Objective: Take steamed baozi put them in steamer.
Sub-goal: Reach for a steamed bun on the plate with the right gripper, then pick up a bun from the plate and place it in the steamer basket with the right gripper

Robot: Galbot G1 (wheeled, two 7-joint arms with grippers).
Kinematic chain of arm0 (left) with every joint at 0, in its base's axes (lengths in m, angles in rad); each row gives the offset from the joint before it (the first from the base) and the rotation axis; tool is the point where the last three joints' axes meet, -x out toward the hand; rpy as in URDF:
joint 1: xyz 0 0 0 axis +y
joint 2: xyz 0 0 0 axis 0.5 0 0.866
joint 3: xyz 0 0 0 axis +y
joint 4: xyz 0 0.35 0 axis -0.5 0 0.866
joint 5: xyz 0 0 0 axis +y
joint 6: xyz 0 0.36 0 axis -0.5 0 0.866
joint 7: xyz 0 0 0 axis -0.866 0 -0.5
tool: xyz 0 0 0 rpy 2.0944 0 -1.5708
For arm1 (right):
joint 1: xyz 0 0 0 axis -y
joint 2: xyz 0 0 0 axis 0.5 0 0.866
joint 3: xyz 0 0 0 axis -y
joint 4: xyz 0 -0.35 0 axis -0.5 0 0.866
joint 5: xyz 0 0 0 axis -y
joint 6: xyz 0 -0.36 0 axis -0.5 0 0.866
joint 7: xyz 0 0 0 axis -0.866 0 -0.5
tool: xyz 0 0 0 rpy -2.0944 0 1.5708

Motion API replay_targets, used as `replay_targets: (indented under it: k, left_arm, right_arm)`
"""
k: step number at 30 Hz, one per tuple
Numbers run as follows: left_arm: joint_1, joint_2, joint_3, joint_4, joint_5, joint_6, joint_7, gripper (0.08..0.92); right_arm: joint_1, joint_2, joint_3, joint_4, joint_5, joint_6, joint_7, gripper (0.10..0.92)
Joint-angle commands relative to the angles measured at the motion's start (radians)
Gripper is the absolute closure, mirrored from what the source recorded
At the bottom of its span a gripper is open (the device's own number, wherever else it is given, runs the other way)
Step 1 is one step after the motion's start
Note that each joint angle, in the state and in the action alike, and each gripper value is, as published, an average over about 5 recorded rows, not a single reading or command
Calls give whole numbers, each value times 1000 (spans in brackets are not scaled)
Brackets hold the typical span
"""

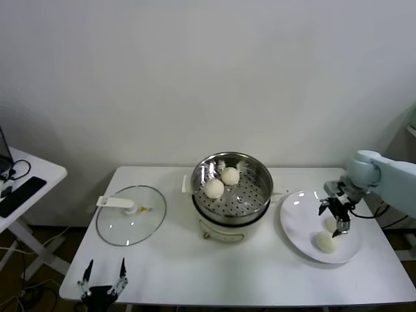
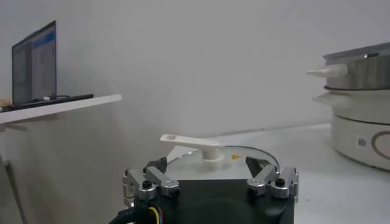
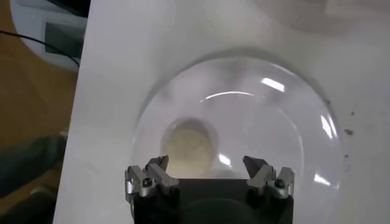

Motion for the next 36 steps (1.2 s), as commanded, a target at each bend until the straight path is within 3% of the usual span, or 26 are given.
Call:
replay_targets:
  k: [1, 23, 36]
  left_arm:
    - [1, -42, 2, 4, 8, -1, 0, 177]
    - [3, -38, 0, 4, 15, -4, -2, 177]
    - [3, -39, 1, 3, 18, -6, -3, 177]
  right_arm:
    - [-166, -34, 130, -13, -80, 4, 6, 203]
    - [-255, -6, 221, -30, -125, -22, 33, 203]
    - [-124, -6, 161, 0, -110, 0, 26, 316]
